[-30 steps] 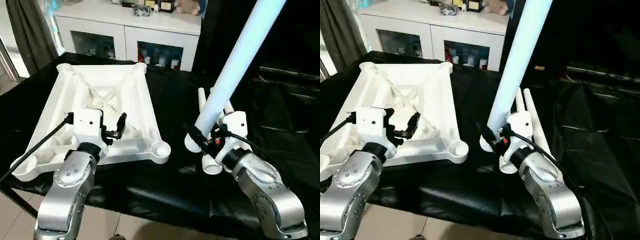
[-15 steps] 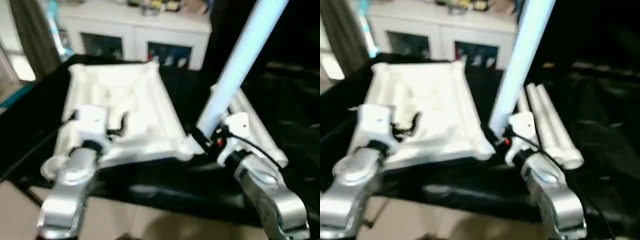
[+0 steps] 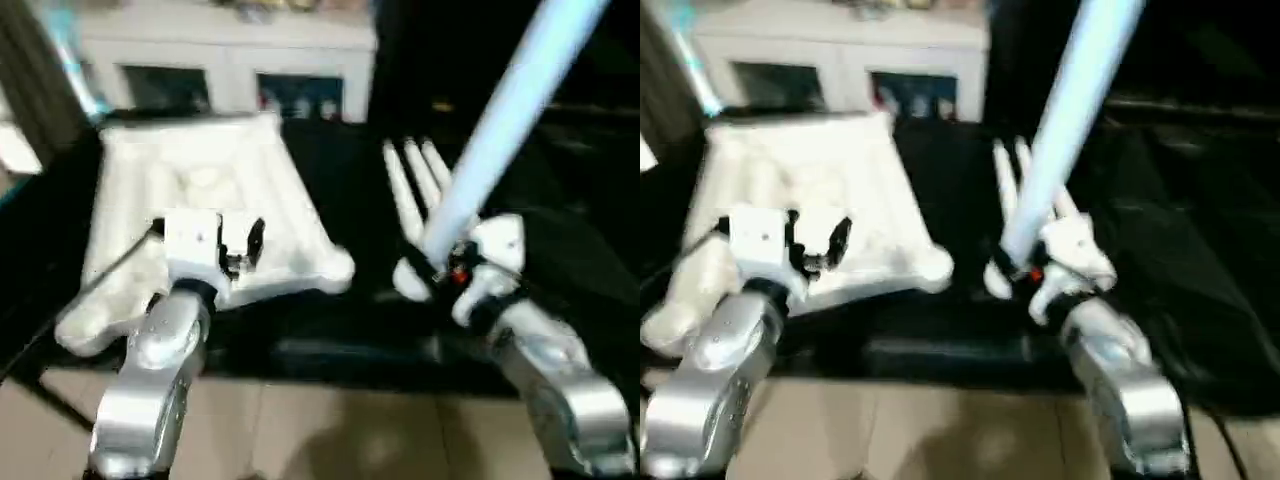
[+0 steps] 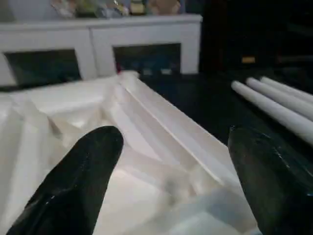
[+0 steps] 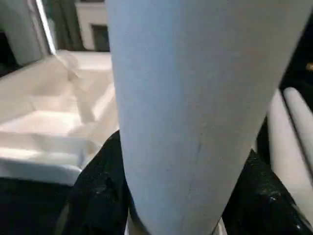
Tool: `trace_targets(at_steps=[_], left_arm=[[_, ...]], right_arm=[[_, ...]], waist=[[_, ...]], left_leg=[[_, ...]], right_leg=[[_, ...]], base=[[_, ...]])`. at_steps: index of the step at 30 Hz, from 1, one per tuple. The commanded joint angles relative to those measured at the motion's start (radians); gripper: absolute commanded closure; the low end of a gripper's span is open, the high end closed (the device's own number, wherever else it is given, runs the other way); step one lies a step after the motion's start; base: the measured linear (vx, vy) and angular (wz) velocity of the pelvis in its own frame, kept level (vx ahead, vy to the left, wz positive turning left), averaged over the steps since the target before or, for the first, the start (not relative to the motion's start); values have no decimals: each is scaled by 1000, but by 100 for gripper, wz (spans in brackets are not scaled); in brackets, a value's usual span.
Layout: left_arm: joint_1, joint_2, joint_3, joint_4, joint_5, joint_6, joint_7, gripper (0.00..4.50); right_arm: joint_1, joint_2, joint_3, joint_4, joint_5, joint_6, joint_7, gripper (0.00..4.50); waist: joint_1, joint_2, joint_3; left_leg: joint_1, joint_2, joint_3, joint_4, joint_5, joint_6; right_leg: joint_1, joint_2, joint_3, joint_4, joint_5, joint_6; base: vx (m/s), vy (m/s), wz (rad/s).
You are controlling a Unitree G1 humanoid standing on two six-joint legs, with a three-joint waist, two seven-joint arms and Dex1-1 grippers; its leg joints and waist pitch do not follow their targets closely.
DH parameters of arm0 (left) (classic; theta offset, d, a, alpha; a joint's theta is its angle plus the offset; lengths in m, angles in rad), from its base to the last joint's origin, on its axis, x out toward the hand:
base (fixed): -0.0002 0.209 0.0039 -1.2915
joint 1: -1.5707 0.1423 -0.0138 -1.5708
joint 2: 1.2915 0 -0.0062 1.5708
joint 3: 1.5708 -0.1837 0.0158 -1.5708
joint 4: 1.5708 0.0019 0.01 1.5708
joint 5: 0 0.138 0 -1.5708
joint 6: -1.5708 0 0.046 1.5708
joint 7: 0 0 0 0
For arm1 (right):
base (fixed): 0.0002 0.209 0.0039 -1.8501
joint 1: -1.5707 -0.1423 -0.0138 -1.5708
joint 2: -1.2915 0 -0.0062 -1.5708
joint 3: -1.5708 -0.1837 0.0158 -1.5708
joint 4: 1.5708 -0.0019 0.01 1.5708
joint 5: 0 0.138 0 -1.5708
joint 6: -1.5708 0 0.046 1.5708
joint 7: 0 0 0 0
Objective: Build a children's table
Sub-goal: Pick table leg
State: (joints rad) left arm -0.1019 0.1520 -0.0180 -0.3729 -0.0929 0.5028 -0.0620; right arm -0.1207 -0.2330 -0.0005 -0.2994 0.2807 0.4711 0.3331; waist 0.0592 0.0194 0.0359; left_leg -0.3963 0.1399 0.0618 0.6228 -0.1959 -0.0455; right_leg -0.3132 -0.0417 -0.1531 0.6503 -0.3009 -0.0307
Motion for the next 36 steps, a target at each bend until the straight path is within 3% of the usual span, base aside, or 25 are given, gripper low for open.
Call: trace_targets(at_steps=[1,3,5,6,9,10,12,13,14,15,16,17,18,19,20,21,24,27,28,29,30,31,34,35,36], left_arm=[[7,-9,-3,-14,-15,9,-13,49],[8,-20,-2,-18,-15,13,-7,49],[7,-26,-3,-18,-14,15,-2,49],[7,-27,-4,-17,-14,14,0,49],[8,-33,-8,-13,-14,10,3,49],[8,-34,-8,-13,-14,10,3,49],[12,-39,-9,-15,-12,11,2,49],[13,-40,-9,-16,-11,11,1,49],[13,-42,-8,-17,-11,12,2,49],[13,-43,-9,-17,-10,12,2,49],[12,-43,-9,-17,-10,12,3,49],[13,-44,-10,-17,-9,11,3,49],[13,-44,-10,-17,-9,11,3,49],[14,-45,-10,-17,-9,11,2,49],[14,-46,-14,-18,-10,12,2,49],[13,-48,-17,-19,-9,13,2,49],[14,-64,-18,-17,-21,7,0,49],[12,-66,-24,-13,-9,13,7,49],[9,-66,-23,-7,-2,9,12,49],[1,-69,-19,2,6,2,20,49],[-7,-74,-14,10,9,3,27,49],[-9,-77,-12,12,8,2,29,49],[-22,-87,-1,25,3,-1,42,49],[-36,-104,22,40,-20,1,48,49],[-41,-114,35,47,-36,2,50,49]], right_arm=[[-19,-13,-10,-8,-3,-7,0,260],[-20,-21,-2,-10,-4,-5,9,260],[-20,-22,0,-12,-4,-3,9,260],[-20,-22,2,-13,-4,-3,9,260],[-23,-22,4,-11,-10,-3,12,260],[-23,-22,4,-10,-10,-3,12,260],[-27,-25,3,-5,-8,-3,13,260],[-29,-26,3,-3,-7,-3,13,260],[-32,-28,3,0,-6,-3,15,260],[-32,-28,3,1,-6,-3,16,260],[-33,-29,3,2,-5,-3,16,260],[-32,-15,-9,5,13,8,11,260],[-32,-13,-11,5,16,11,9,260],[-32,-9,-16,5,21,16,5,260],[-33,-12,-15,5,15,13,6,260],[-34,-15,-13,5,12,10,8,260],[-33,-19,-13,6,8,8,11,260],[-32,-23,-10,8,5,7,12,260],[-32,-24,-10,7,5,8,12,260],[-33,-24,-10,7,7,10,12,260],[-33,-24,-11,7,7,11,12,260],[-34,-24,-10,8,7,11,13,260],[-36,-23,-8,7,6,12,12,260],[-38,-23,-5,8,4,13,13,260],[-40,-23,-4,9,3,13,14,260]], waist=[[-3,3,-45],[23,-18,-24],[31,-19,-18],[39,-15,-10],[34,-8,2],[35,-2,2],[27,14,-2],[-8,32,-15],[-40,9,-40],[-33,7,-37],[-34,3,-39],[-44,-4,-36],[-27,-31,-21],[-26,-46,-13],[-1,-104,-6],[30,-100,-16],[42,-91,-2],[41,-38,-15],[19,-28,-18],[11,-21,-49],[13,-22,-63],[13,-25,-65],[12,-18,-45],[0,-12,-41],[-10,-9,-36]], left_leg=[[6,118,-61,-84,-36,140],[5,70,7,-75,-203,39],[13,72,30,-81,-236,24],[-37,48,12,-82,-279,69],[-8,56,32,-29,-293,97],[-8,61,31,-42,-285,101],[18,65,-8,-110,-317,133],[121,89,-115,-143,-357,261],[205,125,-216,-124,-249,460],[198,105,-242,-95,-69,582],[197,98,-246,-87,11,611],[181,107,-174,-85,55,540],[109,79,-114,-120,-24,466],[84,43,-85,-127,-104,422],[57,-48,-12,-45,-241,312],[34,-70,19,74,-199,219],[-14,-45,1,69,-36,97],[12,19,2,-57,150,76],[37,77,-22,-75,139,123],[69,102,-44,-48,305,148],[77,97,-51,-22,537,163],[74,90,-51,-17,594,162],[65,130,-67,-59,393,96],[79,179,-102,-96,212,141],[70,188,-106,-114,70,218]], right_leg=[[34,-160,108,-70,183,-46],[55,-167,102,-135,-132,-32],[63,-148,99,-164,-395,-5],[109,-178,39,-179,-524,27],[139,-209,-11,-245,-682,-21],[150,-195,-22,-244,-637,-28],[151,-88,-52,-190,-421,-27],[75,0,-40,-69,-250,-24],[-15,11,20,27,-214,-6],[-71,4,69,75,-189,19],[-95,-3,91,88,-163,39],[-118,-19,128,92,-61,81],[-90,-26,148,71,59,79],[-66,-32,164,13,93,61],[-20,-98,260,-134,-65,83],[46,-175,330,-173,-420,59],[94,-148,289,-147,-309,-60],[57,-86,195,-107,11,-154],[6,-57,169,-68,142,-124],[-11,-68,166,-30,319,-127],[-26,-72,170,-18,454,-115],[-27,-74,171,-19,471,-110],[-26,-61,151,-26,262,-147],[-39,-52,139,-7,89,-162],[-43,-50,129,6,-5,-157]], base=[[-63,-47,-10],[-51,-24,-3],[0,0,0],[0,0,0],[43,34,47],[98,43,61],[178,53,62],[199,59,57],[161,40,59],[161,40,59],[126,-12,60],[104,-58,38],[104,-58,38],[111,-113,23],[112,-138,22],[112,-138,22],[117,-66,-6],[66,26,-1],[115,100,4],[143,139,5],[88,80,4],[33,68,2],[0,0,0],[-56,-31,6],[-56,-31,6]])
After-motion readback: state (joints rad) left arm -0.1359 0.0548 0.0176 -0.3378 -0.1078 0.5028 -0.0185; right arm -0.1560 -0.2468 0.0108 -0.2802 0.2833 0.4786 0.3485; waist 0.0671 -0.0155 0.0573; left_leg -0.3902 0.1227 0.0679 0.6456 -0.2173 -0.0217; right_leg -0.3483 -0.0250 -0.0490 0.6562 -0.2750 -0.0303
